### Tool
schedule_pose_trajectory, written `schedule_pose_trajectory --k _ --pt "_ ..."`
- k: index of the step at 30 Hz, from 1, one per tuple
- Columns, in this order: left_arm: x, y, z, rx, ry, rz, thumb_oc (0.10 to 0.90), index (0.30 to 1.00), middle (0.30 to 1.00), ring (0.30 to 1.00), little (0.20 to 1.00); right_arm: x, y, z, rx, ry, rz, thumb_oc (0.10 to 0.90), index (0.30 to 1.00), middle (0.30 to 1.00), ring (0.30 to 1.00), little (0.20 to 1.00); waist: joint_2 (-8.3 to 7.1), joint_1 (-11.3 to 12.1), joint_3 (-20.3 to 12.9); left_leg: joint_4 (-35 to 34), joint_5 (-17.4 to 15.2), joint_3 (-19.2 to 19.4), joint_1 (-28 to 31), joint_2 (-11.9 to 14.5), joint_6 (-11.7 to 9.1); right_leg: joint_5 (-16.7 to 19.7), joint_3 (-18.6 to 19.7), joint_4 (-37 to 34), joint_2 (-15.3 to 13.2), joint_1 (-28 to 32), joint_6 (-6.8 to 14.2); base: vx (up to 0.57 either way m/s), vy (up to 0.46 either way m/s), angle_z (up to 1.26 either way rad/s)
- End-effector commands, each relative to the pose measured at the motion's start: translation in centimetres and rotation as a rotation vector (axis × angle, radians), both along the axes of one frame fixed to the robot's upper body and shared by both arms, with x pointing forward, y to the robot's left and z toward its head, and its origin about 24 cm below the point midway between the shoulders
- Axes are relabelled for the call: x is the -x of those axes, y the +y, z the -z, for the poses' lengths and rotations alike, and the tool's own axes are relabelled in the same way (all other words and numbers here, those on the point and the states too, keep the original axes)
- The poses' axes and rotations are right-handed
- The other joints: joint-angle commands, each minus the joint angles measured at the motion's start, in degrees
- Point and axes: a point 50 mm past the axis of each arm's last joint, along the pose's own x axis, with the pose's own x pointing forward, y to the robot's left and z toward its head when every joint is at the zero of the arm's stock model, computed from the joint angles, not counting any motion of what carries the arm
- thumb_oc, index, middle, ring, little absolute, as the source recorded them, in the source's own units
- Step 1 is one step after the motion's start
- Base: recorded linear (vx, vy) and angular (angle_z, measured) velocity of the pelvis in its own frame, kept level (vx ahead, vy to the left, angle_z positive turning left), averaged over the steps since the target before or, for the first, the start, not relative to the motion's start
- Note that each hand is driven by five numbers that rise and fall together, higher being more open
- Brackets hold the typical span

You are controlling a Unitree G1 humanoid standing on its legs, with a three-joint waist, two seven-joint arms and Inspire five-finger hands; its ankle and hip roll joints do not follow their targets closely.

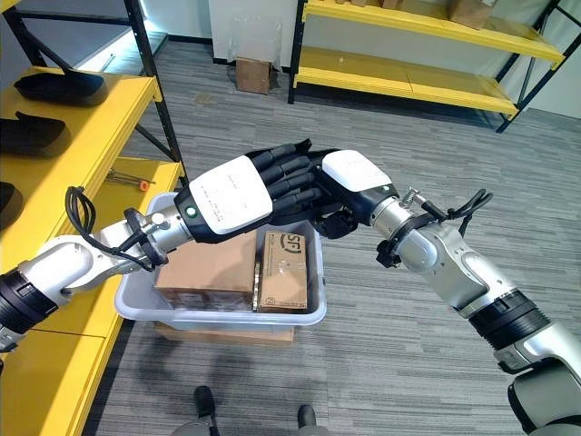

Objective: Move parts from the plastic box to the shelf.

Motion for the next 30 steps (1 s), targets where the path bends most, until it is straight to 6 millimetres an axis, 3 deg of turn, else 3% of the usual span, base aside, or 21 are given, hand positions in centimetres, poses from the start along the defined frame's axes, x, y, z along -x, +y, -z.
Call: schedule_pose_trajectory --k 1,2,3,21,25,26,27,30 --pt "0.3 -2.3 -2.2 0.114 -0.060 0.109 0.900 1.000 1.000 1.000 1.000 0.5 3.1 -7.3 -0.169 -0.285 -0.161 0.400 0.300 0.300 0.300 0.300 -0.59 0.6 -9.1 1.9 -3.3 -3.0 -1.1 6.6 -3.8 -4.4 -1.2 1.8 -1.2 1.9 0.9 0.00 0.000 0.00" --pt "0.3 -2.2 -2.1 0.116 -0.057 0.103 0.627 0.618 0.618 0.618 0.618 0.5 3.1 -7.3 -0.172 -0.284 -0.164 0.400 0.300 0.300 0.300 0.300 -0.61 0.6 -9.1 1.9 -3.3 -3.0 -1.1 6.6 -3.8 -4.4 -1.2 1.8 -1.2 1.9 0.9 0.00 0.000 0.00" --pt "0.2 -2.1 -2.0 0.116 -0.054 0.097 0.400 0.300 0.300 0.300 0.300 0.5 3.1 -7.3 -0.172 -0.284 -0.164 0.400 0.300 0.300 0.300 0.300 -0.64 0.6 -9.1 1.9 -3.3 -3.0 -1.1 6.6 -3.8 -4.4 -1.1 1.8 -1.2 2.0 0.8 0.00 0.000 0.00" --pt "-0.5 0.7 -1.9 0.223 -0.071 -0.033 0.400 0.300 0.300 0.300 0.300 0.9 1.9 -6.6 -0.207 -0.288 -0.122 0.400 0.300 0.300 0.300 0.300 -0.33 0.9 -8.9 2.3 -3.4 -2.9 -1.1 6.5 -3.7 -4.5 -1.0 1.9 -1.3 2.2 0.6 0.00 0.000 0.00" --pt "-0.6 2.9 -2.1 0.268 -0.101 -0.116 0.400 0.300 0.300 0.300 0.300 1.3 0.8 -6.2 -0.244 -0.287 -0.092 0.408 0.311 0.311 0.311 0.311 -0.18 1.0 -8.9 2.3 -3.5 -2.9 -1.1 6.4 -3.6 -4.5 -0.9 1.9 -1.3 2.2 0.6 0.00 0.000 0.00" --pt "-0.6 3.1 -2.1 0.273 -0.101 -0.124 0.400 0.300 0.300 0.300 0.300 1.4 0.7 -6.1 -0.253 -0.282 -0.088 0.624 0.613 0.613 0.613 0.613 -0.18 1.0 -9.0 2.3 -3.5 -2.9 -1.1 6.4 -3.6 -4.5 -0.9 1.9 -1.3 2.2 0.5 0.00 0.000 0.00" --pt "-0.6 3.5 -2.1 0.279 -0.105 -0.135 0.400 0.300 0.300 0.300 0.300 1.5 0.5 -6.1 -0.262 -0.280 -0.086 0.900 1.000 1.000 1.000 1.000 -0.16 1.0 -8.9 2.3 -3.6 -2.9 -1.1 6.4 -3.6 -4.5 -0.9 1.9 -1.3 2.2 0.5 0.00 0.000 0.00" --pt "-0.4 4.7 -2.1 0.297 -0.116 -0.178 0.400 0.300 0.300 0.300 0.300 2.1 -0.4 -5.7 -0.309 -0.276 -0.066 0.900 1.000 1.000 1.000 1.000 0.05 0.9 -8.9 2.3 -3.6 -3.0 -1.1 6.4 -3.6 -4.6 -0.9 1.9 -1.3 2.3 0.5 0.00 0.000 0.00"
